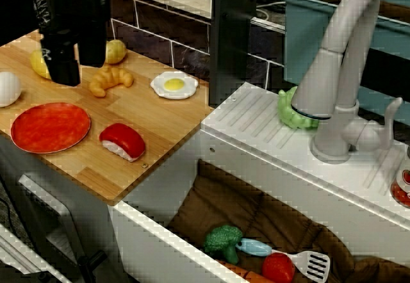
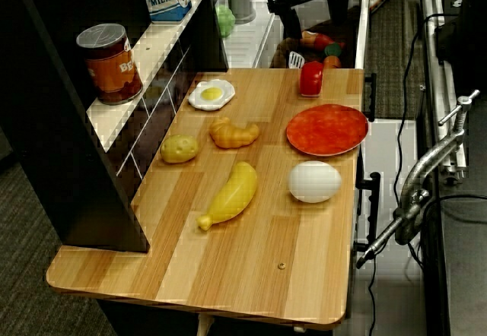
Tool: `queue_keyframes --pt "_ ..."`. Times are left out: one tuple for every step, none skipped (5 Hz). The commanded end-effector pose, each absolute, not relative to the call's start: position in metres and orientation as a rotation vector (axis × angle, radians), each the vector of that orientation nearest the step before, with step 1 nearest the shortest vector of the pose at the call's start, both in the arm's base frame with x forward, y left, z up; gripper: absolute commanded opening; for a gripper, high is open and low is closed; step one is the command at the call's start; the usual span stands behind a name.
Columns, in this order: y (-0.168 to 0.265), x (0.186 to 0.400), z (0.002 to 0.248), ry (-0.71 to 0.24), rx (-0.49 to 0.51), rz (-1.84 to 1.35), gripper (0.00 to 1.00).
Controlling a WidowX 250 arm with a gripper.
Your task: Put sushi on plate
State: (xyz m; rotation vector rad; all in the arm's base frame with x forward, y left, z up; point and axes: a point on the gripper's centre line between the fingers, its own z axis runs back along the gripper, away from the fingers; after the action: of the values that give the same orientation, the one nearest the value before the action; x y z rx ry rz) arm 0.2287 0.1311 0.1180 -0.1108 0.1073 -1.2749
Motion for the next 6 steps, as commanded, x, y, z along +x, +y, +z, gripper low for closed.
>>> queue_keyframes --pt "0.127 0.187 0.111 0.065 -0.069 -1.336 1.0" --pt "0.124 0.178 0.099 0.037 -0.082 -1.268 1.0" --pt "0.121 0.184 0.087 0.052 -0.102 -1.199 1.0" --pt "0.111 0.196 0.077 0.087 -0.1 -1.155 1.0" --pt "0.091 0.211 0.071 0.121 -0.115 -1.136 1.0" --pt "0.078 0.22 0.072 0.121 -0.116 -1.143 1.0"
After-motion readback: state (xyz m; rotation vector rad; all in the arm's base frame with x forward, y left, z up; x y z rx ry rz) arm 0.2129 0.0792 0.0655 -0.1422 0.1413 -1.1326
